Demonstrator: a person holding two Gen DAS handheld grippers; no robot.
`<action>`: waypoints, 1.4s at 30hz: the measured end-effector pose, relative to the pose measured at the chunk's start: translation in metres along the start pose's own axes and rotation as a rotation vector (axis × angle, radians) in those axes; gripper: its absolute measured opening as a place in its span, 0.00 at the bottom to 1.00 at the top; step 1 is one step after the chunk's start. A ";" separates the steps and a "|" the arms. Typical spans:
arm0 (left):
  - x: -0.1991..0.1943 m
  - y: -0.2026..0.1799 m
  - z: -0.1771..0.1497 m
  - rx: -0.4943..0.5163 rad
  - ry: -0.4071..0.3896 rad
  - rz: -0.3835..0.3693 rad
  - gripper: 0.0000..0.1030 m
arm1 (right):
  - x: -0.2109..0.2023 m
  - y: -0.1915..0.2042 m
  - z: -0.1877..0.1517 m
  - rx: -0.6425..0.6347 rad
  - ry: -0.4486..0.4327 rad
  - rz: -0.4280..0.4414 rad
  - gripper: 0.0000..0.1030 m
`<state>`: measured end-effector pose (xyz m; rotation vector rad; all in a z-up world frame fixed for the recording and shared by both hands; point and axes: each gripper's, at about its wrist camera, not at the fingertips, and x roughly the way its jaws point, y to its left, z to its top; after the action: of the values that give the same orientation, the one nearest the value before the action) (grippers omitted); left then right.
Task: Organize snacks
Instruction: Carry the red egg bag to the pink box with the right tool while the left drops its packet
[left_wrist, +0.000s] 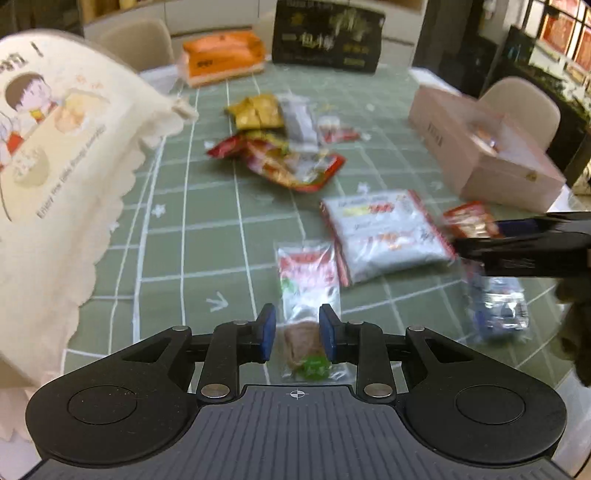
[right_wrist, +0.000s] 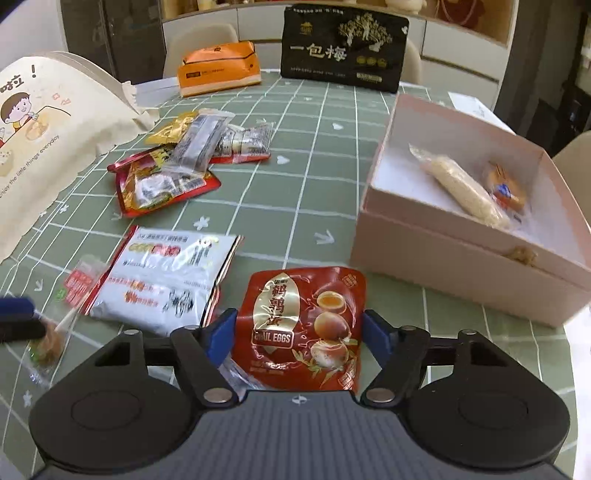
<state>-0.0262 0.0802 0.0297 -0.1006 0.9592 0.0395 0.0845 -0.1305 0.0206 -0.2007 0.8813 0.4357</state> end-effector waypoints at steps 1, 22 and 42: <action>0.002 -0.001 0.000 0.008 -0.014 -0.012 0.31 | -0.003 -0.004 -0.004 -0.002 0.001 -0.007 0.70; 0.030 -0.046 0.016 -0.135 0.071 -0.261 0.76 | -0.057 -0.057 -0.081 0.180 -0.040 -0.140 0.86; 0.019 -0.092 -0.023 0.383 -0.067 -0.169 0.37 | -0.071 -0.058 -0.083 0.156 -0.036 -0.059 0.68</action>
<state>-0.0265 -0.0135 0.0072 0.1724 0.8738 -0.2948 0.0128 -0.2315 0.0239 -0.0755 0.8674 0.3135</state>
